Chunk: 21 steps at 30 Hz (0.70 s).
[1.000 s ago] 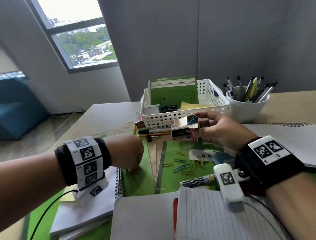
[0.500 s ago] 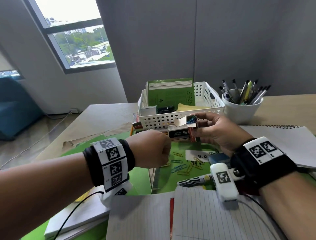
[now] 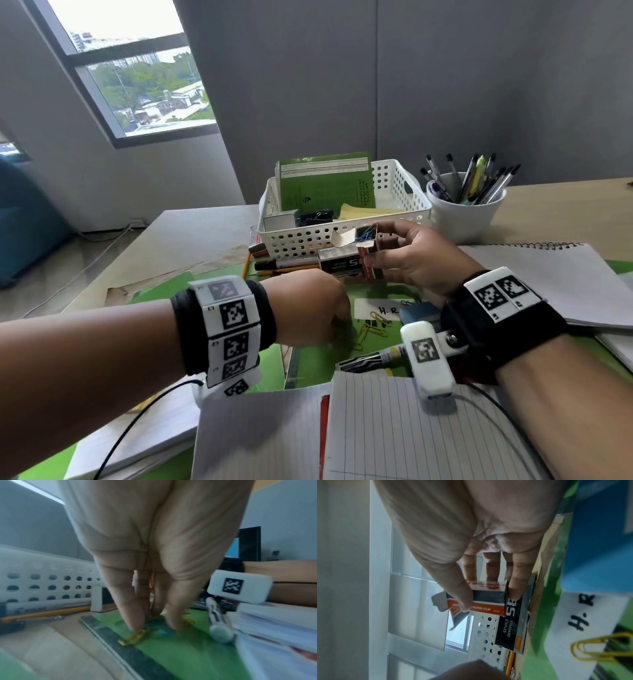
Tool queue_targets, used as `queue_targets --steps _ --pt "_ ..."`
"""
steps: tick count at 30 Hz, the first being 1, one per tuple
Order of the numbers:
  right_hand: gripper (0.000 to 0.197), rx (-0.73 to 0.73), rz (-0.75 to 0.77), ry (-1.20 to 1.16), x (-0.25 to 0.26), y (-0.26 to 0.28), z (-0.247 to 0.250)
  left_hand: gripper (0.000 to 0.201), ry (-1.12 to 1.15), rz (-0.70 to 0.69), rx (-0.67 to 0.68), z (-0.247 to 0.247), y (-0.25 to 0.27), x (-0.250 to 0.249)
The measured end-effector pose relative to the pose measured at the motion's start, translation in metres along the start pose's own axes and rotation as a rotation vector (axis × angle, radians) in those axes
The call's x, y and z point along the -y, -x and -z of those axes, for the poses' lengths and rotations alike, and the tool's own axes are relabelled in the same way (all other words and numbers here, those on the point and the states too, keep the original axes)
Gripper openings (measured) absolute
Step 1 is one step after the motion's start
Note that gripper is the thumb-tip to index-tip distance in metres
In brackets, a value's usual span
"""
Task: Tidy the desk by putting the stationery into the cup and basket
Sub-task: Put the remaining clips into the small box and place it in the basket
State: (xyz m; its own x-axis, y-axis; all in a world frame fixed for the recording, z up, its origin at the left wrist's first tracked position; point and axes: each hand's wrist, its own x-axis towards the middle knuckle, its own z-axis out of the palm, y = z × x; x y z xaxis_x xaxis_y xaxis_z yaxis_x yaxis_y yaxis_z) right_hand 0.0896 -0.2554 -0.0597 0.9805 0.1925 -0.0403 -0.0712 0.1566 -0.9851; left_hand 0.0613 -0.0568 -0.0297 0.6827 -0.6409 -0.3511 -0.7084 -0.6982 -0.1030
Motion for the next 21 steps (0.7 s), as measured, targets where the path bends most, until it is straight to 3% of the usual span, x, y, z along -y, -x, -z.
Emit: queue_targets --steps 7,12,17,21 --pt "0.039 -0.015 -0.006 0.025 -0.001 -0.001 -0.001 0.017 0.016 0.086 0.007 -0.004 0.005 -0.006" --pt "0.04 0.007 -0.015 0.011 0.001 0.0 0.0 0.015 0.101 0.136 0.045 0.004 0.006 -0.002" --pt "0.047 0.036 -0.03 -0.018 -0.003 0.002 -0.002 0.006 0.71 0.288 -0.191 0.051 0.014 0.031" --pt "0.05 0.064 -0.026 -0.022 -0.002 0.003 -0.005 0.012 1.017 0.368 -0.295 0.078 0.006 0.038"
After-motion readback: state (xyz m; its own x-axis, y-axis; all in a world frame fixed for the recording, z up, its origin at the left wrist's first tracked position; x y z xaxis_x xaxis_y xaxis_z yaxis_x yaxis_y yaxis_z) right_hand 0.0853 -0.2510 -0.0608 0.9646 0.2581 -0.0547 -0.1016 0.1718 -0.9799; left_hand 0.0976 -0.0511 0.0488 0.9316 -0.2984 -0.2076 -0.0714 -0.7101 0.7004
